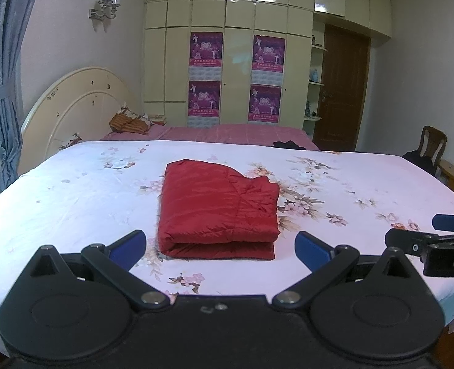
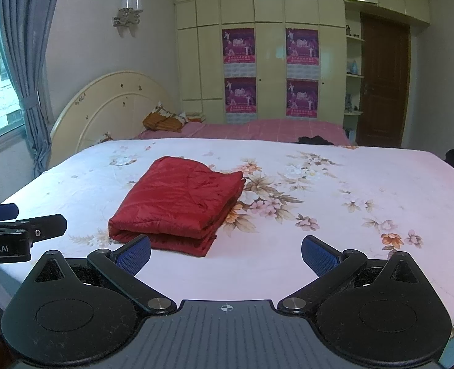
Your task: Fold large clothes
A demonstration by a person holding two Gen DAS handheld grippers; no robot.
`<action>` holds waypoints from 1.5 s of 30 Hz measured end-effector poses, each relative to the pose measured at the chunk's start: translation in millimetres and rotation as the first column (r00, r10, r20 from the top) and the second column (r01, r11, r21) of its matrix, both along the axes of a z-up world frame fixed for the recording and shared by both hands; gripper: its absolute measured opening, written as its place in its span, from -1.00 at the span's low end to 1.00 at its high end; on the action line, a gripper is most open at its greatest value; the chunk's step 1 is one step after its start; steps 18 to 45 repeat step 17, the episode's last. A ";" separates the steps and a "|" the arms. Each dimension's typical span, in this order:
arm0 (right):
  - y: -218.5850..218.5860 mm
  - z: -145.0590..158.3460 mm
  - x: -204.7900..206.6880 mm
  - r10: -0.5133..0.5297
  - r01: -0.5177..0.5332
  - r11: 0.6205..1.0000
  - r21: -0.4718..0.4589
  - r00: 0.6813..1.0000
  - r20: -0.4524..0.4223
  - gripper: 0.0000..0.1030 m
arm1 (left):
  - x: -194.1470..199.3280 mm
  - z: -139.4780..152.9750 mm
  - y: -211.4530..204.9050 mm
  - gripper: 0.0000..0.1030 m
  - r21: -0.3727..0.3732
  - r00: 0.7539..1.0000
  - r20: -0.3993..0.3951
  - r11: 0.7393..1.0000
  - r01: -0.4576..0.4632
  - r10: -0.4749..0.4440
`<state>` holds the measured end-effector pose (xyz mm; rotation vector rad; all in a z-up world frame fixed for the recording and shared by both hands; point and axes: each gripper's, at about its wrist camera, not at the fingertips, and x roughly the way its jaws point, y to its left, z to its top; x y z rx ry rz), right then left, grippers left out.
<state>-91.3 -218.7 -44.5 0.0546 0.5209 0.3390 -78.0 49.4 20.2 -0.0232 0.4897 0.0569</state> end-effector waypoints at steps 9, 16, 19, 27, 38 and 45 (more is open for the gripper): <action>2.0 1.1 0.9 0.001 -0.001 1.000 -0.001 1.000 0.002 1.00 | -0.5 1.5 2.7 0.99 0.011 1.000 0.004 1.000 0.006 -0.006; 7.8 0.4 3.8 0.010 -0.010 1.000 -0.003 1.000 0.002 1.00 | 1.1 0.9 7.2 1.00 -0.010 1.000 -0.017 1.000 0.012 -0.012; 8.6 0.3 4.2 0.012 -0.012 1.000 -0.003 1.000 0.002 1.00 | 1.0 1.1 7.2 1.00 -0.012 1.000 -0.018 1.000 0.012 -0.012; 8.6 0.3 4.2 0.012 -0.012 1.000 -0.003 1.000 0.002 1.00 | 1.0 1.1 7.2 1.00 -0.012 1.000 -0.018 1.000 0.012 -0.012; 8.6 0.3 4.2 0.012 -0.012 1.000 -0.003 1.000 0.002 1.00 | 1.0 1.1 7.2 1.00 -0.012 1.000 -0.018 1.000 0.012 -0.012; 8.6 0.3 4.2 0.012 -0.012 1.000 -0.003 1.000 0.002 1.00 | 1.0 1.1 7.2 1.00 -0.012 1.000 -0.018 1.000 0.012 -0.012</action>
